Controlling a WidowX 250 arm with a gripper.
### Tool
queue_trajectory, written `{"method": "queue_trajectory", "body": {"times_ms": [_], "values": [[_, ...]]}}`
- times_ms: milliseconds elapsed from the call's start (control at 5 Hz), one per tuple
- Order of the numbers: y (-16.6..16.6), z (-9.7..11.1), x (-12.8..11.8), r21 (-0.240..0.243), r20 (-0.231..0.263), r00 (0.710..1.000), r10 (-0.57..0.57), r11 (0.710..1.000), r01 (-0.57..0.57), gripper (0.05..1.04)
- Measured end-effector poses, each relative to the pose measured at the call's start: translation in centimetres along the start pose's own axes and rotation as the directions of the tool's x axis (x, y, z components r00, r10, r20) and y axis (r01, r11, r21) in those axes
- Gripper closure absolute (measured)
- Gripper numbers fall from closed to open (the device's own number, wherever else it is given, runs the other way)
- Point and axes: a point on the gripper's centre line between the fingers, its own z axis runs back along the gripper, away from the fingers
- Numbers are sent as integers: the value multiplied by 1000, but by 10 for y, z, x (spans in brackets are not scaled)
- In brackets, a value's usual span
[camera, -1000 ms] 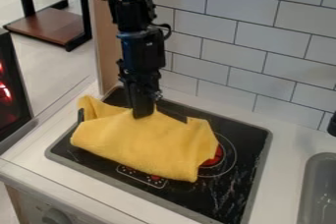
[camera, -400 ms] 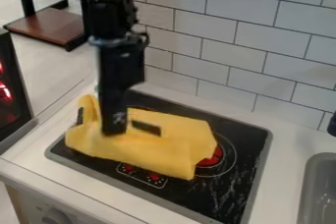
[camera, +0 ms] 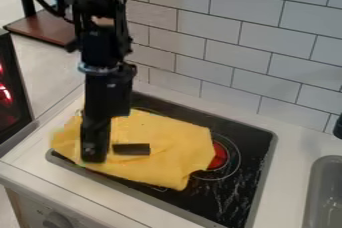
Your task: Plier le tissu du haut à gauche vers le bas à droite.
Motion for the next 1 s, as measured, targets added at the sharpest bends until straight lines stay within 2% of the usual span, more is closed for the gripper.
{"method": "queue_trajectory", "body": {"times_ms": [200,600,800,1000], "values": [[-8,-14,0,-43,-40,996,-85,996,83,1034],[-6,-37,-4,-102,-82,991,-107,990,98,1012],[-6,-37,-4,-103,-83,992,-96,991,88,857],[-8,-37,-3,-109,-82,992,-92,991,83,603]]}}
